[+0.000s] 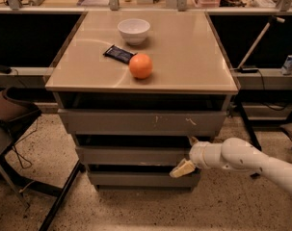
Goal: Open middle drawer
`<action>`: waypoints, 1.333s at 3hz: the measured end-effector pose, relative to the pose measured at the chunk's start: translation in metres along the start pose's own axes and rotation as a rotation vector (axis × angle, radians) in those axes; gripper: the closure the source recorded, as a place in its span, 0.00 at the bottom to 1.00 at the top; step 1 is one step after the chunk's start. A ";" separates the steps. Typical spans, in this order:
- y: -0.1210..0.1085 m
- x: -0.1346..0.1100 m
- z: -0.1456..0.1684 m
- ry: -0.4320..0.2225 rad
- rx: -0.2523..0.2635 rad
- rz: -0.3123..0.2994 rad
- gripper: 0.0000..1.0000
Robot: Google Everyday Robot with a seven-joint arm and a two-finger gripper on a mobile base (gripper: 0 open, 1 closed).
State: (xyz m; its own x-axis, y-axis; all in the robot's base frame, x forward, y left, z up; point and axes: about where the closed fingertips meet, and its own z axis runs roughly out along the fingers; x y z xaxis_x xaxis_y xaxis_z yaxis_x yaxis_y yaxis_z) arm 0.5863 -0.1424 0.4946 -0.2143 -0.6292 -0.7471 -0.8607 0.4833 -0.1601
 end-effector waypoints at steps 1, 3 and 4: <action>0.007 0.007 0.022 0.033 0.019 -0.038 0.00; 0.029 0.045 0.086 0.191 0.070 0.009 0.00; 0.029 0.045 0.086 0.191 0.070 0.009 0.00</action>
Offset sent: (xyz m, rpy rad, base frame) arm 0.0609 0.0855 -0.1199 -0.2960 -0.1360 -0.1611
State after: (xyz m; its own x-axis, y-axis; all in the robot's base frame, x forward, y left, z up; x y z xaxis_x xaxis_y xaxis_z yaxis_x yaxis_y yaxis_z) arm 0.5915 -0.1040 0.4009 -0.3114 -0.7256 -0.6136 -0.8255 0.5265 -0.2036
